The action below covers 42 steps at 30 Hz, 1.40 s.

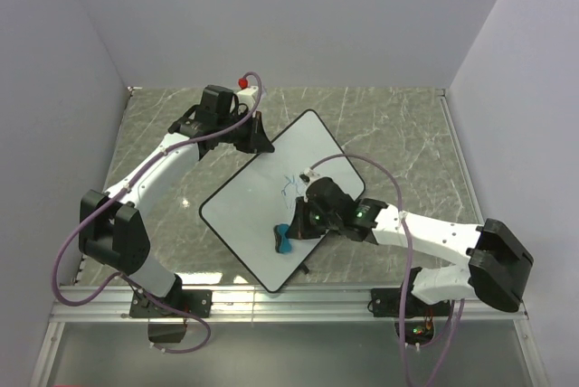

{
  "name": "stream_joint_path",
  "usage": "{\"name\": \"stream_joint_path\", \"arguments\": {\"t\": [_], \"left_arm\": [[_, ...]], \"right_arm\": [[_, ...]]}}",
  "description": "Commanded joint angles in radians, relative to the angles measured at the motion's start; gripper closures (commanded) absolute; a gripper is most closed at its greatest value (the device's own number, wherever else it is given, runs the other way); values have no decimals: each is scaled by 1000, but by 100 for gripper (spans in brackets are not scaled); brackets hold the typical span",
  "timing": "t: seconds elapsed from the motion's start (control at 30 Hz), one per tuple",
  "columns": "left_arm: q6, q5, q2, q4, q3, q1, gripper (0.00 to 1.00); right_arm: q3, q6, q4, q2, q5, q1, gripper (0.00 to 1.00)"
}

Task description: Erase the whiteboard

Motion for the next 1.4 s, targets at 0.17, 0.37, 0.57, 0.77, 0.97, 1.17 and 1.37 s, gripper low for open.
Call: {"name": "stream_joint_path", "arguments": {"t": [0.17, 0.37, 0.57, 0.77, 0.97, 1.17, 1.37], "left_arm": [[43, -77, -12, -10, 3, 4, 100], [42, -77, -8, -10, 5, 4, 100], [43, -80, -18, -9, -6, 4, 100], [47, -80, -8, -15, 13, 4, 100], [50, -86, -11, -16, 10, 5, 100], [48, -86, -8, -12, 10, 5, 100], [50, -88, -3, -10, 16, 5, 100]], "right_arm": [[-125, 46, -127, 15, 149, -40, 100], [-198, 87, -52, 14, 118, -190, 100], [-211, 70, -44, -36, 95, -377, 100], [-38, 9, -73, -37, 14, -382, 100], [50, -63, -185, -170, -43, -371, 50], [35, -88, -381, -229, -78, -287, 34], [48, 32, -582, -172, 61, -91, 42]]}}
